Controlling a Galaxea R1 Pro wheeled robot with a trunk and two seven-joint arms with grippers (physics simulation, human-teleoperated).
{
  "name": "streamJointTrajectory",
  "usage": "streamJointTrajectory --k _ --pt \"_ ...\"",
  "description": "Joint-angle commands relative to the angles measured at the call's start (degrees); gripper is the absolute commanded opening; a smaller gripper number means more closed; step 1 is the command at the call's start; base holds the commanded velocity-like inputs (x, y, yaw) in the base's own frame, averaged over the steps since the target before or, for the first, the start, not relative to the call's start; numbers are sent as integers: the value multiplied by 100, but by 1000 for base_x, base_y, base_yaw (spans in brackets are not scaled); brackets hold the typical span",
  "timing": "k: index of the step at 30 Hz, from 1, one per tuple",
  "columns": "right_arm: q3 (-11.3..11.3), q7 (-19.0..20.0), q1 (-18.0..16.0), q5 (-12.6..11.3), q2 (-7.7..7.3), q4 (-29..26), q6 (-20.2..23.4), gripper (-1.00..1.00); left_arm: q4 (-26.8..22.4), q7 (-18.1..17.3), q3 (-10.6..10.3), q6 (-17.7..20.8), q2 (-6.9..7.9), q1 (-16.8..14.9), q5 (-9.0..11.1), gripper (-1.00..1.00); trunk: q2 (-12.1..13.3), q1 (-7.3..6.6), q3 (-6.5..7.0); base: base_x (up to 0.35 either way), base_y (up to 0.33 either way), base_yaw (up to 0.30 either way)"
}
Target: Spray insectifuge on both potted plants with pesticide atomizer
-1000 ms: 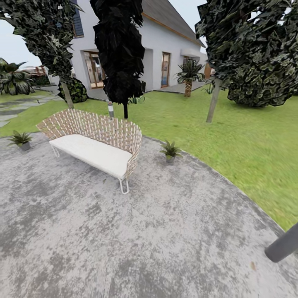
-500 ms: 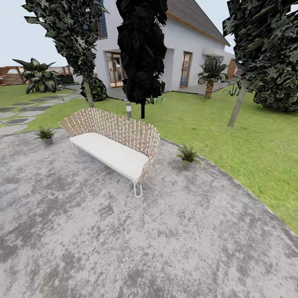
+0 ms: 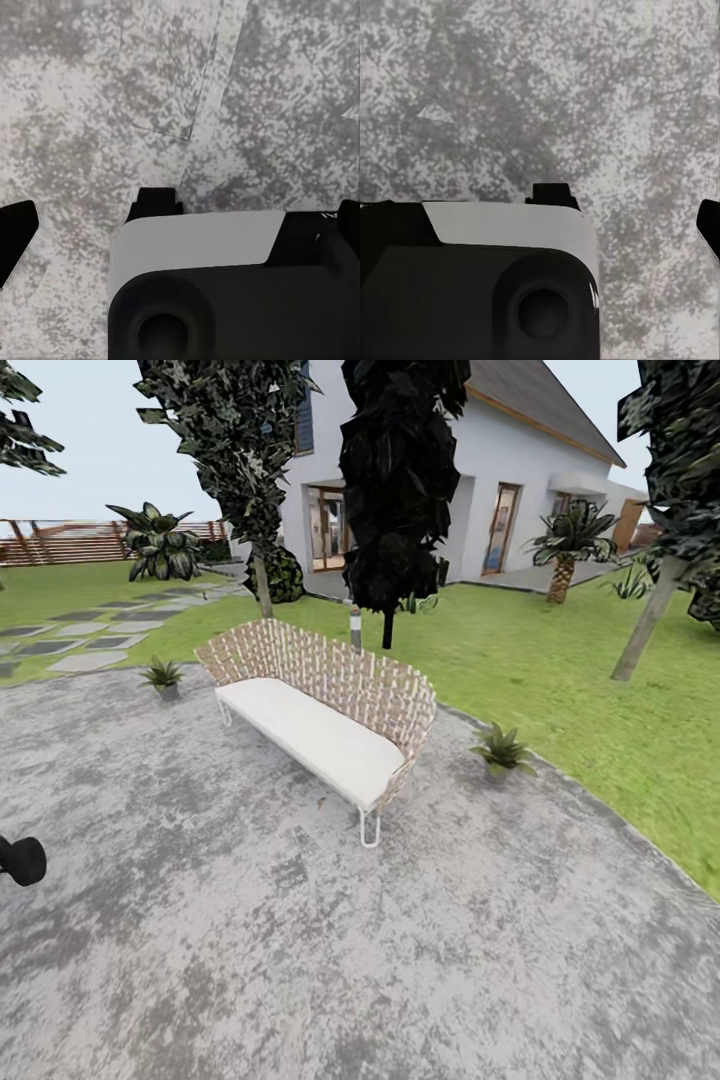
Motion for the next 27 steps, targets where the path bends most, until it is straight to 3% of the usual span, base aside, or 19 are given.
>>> streamJointTrajectory --k 1,6,16,27 --pt "-5 -1 -1 -4 0 1 -18 100 7 -6 4 -20 -1 -5 2 100 -2 3 -5 324 111 264" --pt "-5 0 -1 -4 0 1 -18 100 7 -3 4 -17 -3 -5 4 100 -2 3 -5 326 115 216" --pt "2 -7 -1 40 30 31 -18 100 7 -3 4 -20 -1 -4 1 100 -2 3 -9 327 114 47" --pt "38 -9 -1 50 44 58 -18 100 7 -8 4 -20 -3 -3 3 100 -2 3 -47 327 91 232"
